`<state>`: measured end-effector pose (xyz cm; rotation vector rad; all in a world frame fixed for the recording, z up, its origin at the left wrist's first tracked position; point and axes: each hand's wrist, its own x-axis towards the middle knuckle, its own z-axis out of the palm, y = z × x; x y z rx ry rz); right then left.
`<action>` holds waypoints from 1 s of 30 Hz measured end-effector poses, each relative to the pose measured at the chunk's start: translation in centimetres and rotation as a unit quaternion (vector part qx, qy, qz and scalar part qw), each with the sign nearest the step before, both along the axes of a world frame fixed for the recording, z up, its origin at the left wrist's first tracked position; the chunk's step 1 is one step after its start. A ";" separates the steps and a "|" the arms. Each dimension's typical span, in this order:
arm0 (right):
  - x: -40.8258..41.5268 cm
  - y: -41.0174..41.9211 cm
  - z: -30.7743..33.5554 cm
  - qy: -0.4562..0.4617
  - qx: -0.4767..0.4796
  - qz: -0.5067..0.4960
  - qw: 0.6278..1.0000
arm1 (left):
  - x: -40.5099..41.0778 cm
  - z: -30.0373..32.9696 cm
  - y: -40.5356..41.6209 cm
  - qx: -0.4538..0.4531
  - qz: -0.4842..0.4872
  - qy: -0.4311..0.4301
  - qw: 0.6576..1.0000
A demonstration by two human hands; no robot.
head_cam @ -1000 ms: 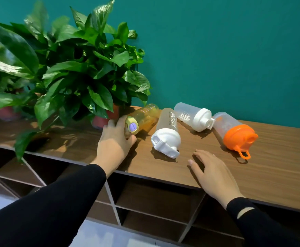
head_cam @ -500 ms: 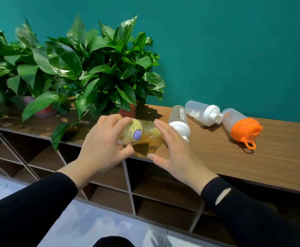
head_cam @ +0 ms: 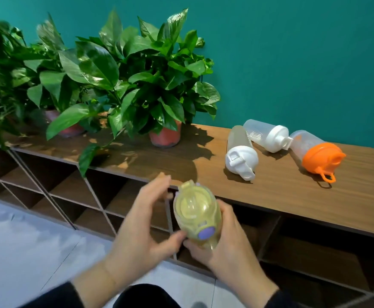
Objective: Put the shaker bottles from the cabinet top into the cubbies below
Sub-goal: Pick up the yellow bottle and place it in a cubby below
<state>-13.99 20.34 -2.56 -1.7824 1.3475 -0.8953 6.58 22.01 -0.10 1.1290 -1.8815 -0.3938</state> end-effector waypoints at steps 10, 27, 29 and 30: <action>0.5 -0.4 -11.2 -0.046 0.182 -0.041 0.981 | -6.6 -11.2 -1.7 0.372 0.052 0.204 0.904; 4.6 -10.6 -15.7 0.042 0.163 -0.147 0.975 | -4.3 -16.9 -12.2 0.375 0.100 0.169 0.906; 4.8 -11.1 -16.2 0.032 0.168 -0.155 0.973 | -4.3 -16.9 -13.0 0.387 0.100 0.163 0.902; 4.8 -11.3 -16.4 0.031 0.169 -0.155 0.973 | -4.3 -16.9 -13.4 0.389 0.100 0.158 0.902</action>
